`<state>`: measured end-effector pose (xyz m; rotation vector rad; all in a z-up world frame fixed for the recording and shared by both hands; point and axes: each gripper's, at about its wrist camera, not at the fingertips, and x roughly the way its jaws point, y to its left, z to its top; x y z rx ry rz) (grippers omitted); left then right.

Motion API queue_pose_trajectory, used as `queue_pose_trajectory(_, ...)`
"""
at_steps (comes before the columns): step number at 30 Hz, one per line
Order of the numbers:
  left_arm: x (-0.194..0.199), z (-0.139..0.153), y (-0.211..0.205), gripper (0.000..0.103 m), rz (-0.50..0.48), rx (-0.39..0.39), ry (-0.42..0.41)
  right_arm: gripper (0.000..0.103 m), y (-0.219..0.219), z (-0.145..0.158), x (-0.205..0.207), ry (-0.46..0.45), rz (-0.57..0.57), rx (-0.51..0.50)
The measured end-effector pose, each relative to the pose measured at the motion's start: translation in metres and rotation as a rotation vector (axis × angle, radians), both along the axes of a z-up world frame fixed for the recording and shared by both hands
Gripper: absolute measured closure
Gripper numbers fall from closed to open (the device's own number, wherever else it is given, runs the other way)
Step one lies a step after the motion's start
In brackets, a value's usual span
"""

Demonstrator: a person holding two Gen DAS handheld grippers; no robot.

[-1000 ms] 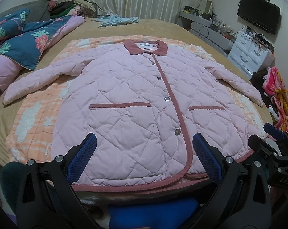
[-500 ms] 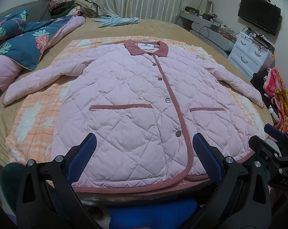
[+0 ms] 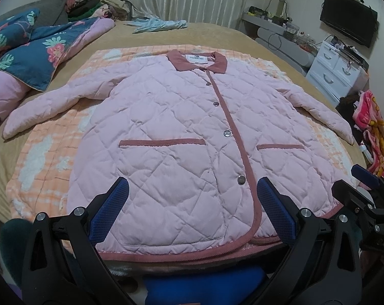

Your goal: Fold large clothes

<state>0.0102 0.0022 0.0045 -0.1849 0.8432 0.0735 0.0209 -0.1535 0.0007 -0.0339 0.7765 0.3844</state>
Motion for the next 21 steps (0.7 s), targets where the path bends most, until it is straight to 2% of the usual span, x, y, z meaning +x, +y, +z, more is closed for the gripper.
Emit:
queue_pose_trajectory(15,0.039,0.004,0.029,0.009,0.040,-0.038,-0.005,0.004,0.019,0.021,0.054,-0.019,0.025,0.005)
queue_pose_trajectory(21,0.057,0.015,0.037,0.009,0.061,-0.043,-0.026,0.004,0.025,0.027,0.075,-0.004,0.029,0.014)
